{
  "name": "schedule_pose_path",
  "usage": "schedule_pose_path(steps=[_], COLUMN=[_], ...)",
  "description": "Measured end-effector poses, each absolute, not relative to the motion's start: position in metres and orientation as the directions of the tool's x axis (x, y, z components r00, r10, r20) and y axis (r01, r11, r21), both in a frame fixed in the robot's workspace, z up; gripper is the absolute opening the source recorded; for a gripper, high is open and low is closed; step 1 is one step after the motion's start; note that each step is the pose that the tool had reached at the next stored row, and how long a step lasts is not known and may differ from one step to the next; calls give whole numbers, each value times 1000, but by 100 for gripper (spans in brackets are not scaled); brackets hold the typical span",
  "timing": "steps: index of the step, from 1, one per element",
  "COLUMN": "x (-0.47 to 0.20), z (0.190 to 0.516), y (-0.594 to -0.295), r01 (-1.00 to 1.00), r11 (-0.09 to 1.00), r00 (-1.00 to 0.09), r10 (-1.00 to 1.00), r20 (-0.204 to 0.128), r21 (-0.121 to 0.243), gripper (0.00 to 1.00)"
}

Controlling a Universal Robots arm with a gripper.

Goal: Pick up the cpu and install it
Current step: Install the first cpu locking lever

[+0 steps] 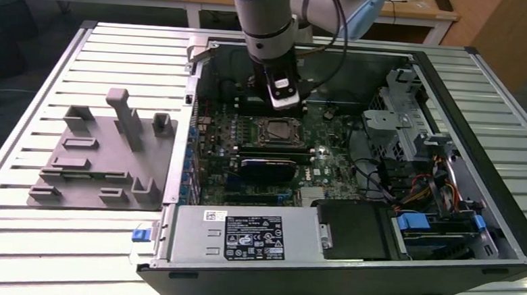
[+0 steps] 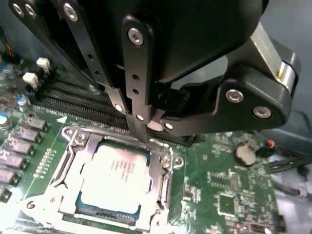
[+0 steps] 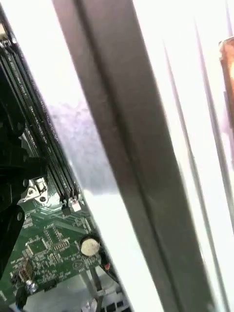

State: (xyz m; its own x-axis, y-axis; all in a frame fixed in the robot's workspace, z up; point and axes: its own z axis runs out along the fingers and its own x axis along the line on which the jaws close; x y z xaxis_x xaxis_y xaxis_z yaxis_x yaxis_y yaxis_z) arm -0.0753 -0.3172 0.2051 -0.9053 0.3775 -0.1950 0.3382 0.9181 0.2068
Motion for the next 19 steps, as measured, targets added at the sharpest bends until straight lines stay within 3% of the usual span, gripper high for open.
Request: schedule_pose_path(steps=[14, 19], x=[-75, -71], z=[230, 229], y=[-317, -317], r01=[339, 351], r11=[914, 917], r00=[-906, -915], r10=[381, 379], r20=[-185, -136], r21=[222, 190], gripper=[11, 11])
